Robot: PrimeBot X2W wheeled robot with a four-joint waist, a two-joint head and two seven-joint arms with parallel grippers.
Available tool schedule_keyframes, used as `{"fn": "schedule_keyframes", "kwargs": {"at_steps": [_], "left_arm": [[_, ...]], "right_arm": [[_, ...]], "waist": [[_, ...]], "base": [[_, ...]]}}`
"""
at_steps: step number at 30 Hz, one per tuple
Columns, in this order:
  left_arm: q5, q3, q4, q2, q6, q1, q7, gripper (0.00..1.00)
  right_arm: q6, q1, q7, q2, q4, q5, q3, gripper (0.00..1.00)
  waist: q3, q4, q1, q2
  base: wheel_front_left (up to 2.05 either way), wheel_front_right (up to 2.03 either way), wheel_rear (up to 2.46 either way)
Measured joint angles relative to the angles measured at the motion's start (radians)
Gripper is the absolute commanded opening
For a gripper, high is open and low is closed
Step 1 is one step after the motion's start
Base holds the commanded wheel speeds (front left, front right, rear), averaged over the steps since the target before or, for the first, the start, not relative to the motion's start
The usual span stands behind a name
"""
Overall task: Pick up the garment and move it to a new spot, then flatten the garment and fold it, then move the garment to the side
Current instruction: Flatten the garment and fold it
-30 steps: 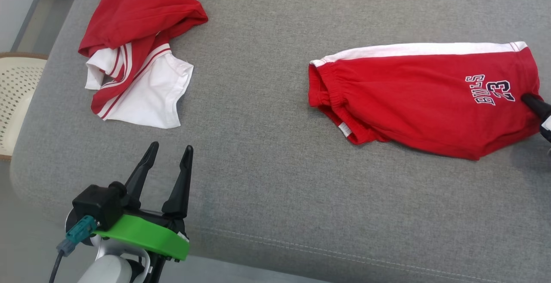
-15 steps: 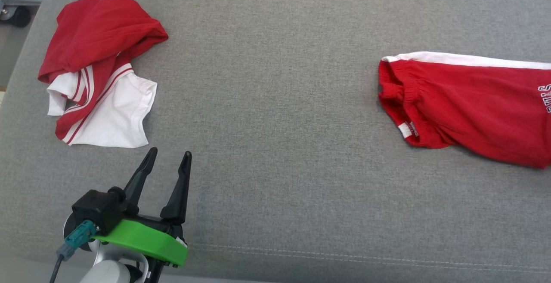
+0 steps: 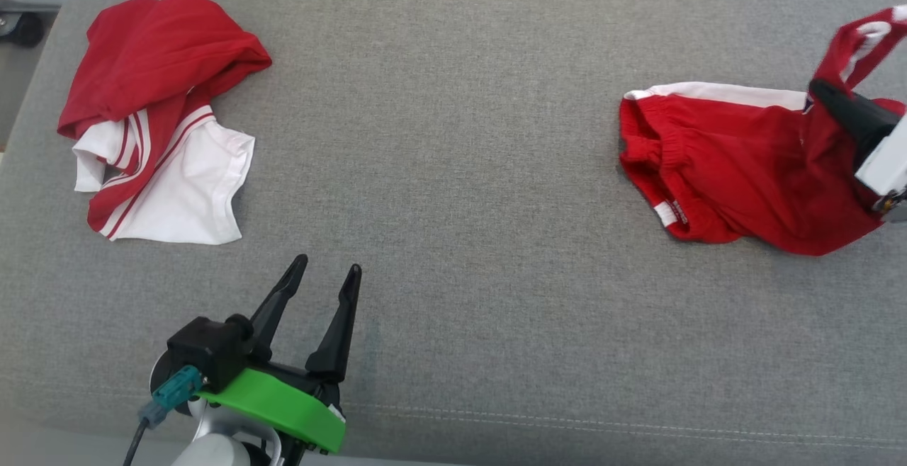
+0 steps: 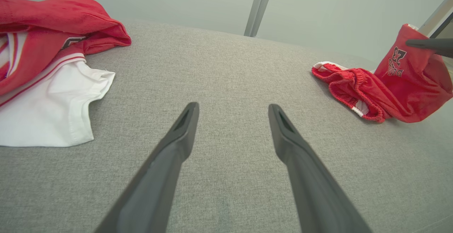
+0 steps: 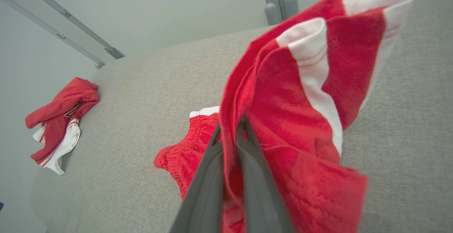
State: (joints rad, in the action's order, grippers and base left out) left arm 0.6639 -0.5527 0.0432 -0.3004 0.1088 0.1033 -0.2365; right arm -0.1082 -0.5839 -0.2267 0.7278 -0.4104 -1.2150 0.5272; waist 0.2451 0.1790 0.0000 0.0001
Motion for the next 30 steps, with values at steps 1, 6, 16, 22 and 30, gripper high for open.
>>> {"fn": "schedule_keyframes", "kwargs": {"at_steps": [1,6,16,22,30], "left_arm": [[0.0,-0.006,0.001,0.002,-0.004,0.002,0.005,1.0],[-0.009,-0.029,-0.003,0.009,-0.021,0.034,0.016,1.0],[-0.006,-0.011,-0.036,0.032,-0.023,0.047,0.015,1.0],[-0.006,-0.015,-0.05,0.036,-0.032,0.056,0.014,1.0],[-0.006,0.003,-0.089,0.031,-0.034,0.066,0.014,1.0]], "right_arm": [[0.0,-0.005,-0.011,-0.01,0.015,0.011,0.019,0.0],[0.001,-0.012,-0.066,-0.054,0.052,0.066,0.103,0.0],[0.048,-0.054,-0.121,-0.156,0.043,0.135,0.196,0.0],[0.057,-0.066,-0.137,-0.182,0.03,0.172,0.23,0.48],[0.03,-0.068,-0.125,-0.207,0.028,0.204,0.276,1.0]], "waist": [[0.003,0.005,0.0001,0.0],[0.017,0.039,0.0,0.0],[0.048,0.1,0.0,0.0],[0.05,0.097,0.0,0.0],[0.021,0.074,0.0,0.0]], "base": [[0.0,0.0,0.0],[0.0,0.0,0.0],[0.0,0.0,0.0],[0.0,0.0,0.0],[0.0,0.0,0.0]]}}
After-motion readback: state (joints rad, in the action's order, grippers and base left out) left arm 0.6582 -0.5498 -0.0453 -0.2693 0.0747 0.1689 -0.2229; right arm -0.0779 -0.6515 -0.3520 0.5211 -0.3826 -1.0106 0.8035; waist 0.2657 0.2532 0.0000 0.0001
